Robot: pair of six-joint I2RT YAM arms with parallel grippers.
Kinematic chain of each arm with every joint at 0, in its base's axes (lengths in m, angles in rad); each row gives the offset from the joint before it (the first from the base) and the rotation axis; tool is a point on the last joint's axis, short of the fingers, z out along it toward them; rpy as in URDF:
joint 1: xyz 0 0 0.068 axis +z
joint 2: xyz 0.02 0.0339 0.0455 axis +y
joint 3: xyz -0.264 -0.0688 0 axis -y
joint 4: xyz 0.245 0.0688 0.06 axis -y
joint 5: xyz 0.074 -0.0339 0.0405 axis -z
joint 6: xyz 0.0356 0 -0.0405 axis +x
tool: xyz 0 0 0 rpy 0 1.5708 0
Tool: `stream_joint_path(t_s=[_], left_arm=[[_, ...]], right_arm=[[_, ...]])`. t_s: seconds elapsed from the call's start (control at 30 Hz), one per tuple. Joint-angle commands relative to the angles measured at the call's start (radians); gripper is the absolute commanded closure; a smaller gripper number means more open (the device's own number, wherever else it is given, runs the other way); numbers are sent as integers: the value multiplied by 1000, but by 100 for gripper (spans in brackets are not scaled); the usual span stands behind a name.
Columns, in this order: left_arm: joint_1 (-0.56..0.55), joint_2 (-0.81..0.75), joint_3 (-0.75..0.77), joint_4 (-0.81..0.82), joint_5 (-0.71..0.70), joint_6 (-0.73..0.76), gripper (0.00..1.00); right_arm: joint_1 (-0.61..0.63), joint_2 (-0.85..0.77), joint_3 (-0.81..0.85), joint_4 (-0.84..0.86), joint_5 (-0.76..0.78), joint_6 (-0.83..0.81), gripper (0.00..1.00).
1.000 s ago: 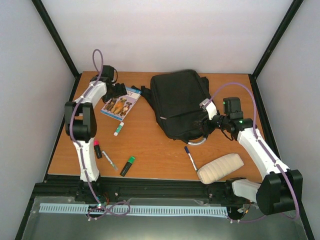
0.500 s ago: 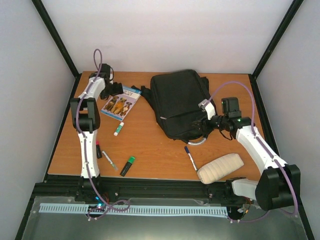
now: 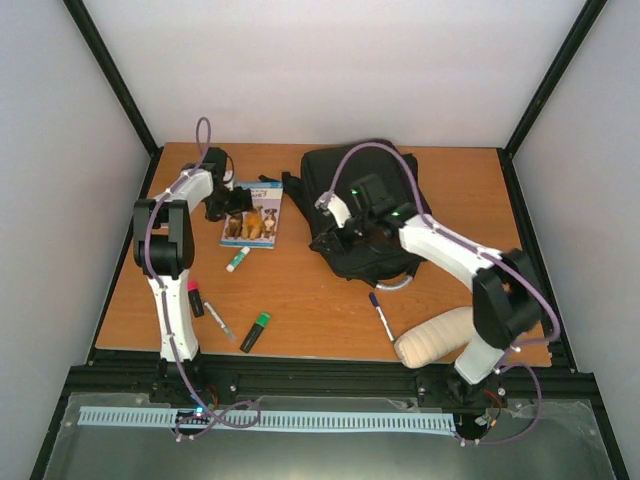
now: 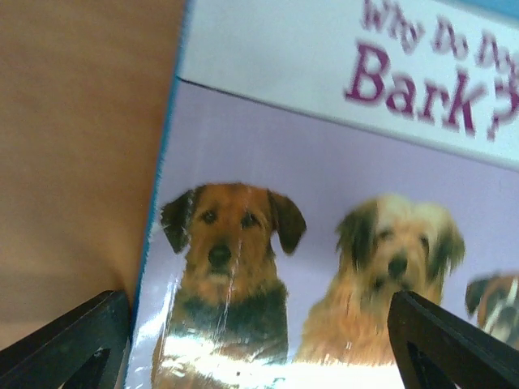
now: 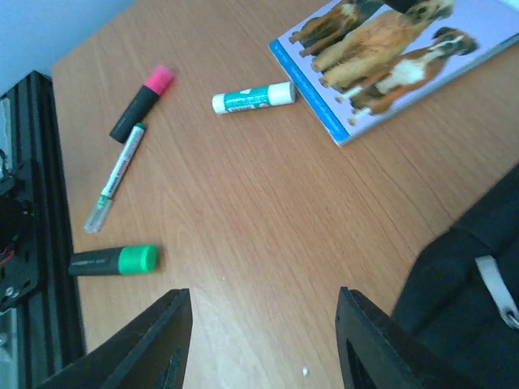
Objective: Pack the student bag
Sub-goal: Adjust the book at the center of the board, then pick up the book from the center of the board.
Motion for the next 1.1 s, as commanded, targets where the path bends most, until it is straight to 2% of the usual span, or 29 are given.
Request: stream_joint_path(t_s=[0.0,0.2,0.43,0.6,0.8,0.93,1.07], left_arm=[[-52,-62,-149,1,62,-60,11],[-66,-128,-305,78,104,-142,14],[-66,-234,-432,170,68,-226,15],[-66,-255,-489,248,72,-273,11],[-55,-215,-490,295,79,-282,11],[-52,-172,-488,362,172,-288,12],[-51,-150,-506,448,322,-289,14]], right_arm=[[47,161,122,5,43,57,53],[49,443,393,-80,46,80,67],[48,731,695,-120,195,100,76],[48,906,922,-200,238,121,83],[48,980,994,-226,332,143,91],[48,1010,1018,-254,417,142,94],[50,1047,1037,-288,431,132,97]])
